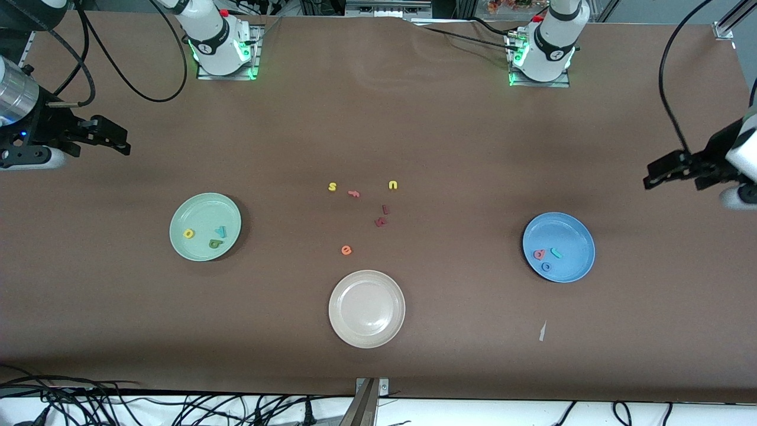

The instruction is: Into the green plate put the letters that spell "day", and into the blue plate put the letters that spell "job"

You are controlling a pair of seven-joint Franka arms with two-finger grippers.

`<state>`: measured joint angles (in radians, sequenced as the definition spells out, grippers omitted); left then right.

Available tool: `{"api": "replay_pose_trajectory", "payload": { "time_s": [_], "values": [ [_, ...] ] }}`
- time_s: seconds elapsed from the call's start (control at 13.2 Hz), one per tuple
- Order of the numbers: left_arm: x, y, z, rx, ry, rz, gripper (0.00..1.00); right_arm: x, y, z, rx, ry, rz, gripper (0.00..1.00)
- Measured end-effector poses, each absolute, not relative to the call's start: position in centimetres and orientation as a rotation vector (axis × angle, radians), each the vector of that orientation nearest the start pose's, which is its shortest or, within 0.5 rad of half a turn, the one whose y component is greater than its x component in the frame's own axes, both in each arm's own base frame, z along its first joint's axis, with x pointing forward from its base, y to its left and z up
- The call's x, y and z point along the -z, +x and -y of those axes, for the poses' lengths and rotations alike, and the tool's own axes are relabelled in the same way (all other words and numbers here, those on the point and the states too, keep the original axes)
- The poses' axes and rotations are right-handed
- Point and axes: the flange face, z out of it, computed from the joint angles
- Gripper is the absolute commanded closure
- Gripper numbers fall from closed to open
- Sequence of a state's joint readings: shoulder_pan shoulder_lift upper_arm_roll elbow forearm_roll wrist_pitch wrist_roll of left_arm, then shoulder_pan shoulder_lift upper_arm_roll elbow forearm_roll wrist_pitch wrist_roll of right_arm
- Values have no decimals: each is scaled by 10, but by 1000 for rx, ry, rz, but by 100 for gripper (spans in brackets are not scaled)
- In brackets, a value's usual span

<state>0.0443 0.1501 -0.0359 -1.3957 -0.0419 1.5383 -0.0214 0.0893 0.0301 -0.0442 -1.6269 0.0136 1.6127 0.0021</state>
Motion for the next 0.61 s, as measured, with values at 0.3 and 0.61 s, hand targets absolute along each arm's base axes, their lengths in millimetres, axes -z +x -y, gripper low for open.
{"api": "replay_pose_trajectory", "payload": {
  "time_s": [0.3, 0.61],
  "values": [
    [-640, 578, 3, 15, -3186, 33, 0, -585, 564, -27, -70, -3131, 66, 0],
    [-625, 571, 0, -7, -3184, 45, 0, -585, 564, -26, -70, -3139, 67, 0]
  ]
}}
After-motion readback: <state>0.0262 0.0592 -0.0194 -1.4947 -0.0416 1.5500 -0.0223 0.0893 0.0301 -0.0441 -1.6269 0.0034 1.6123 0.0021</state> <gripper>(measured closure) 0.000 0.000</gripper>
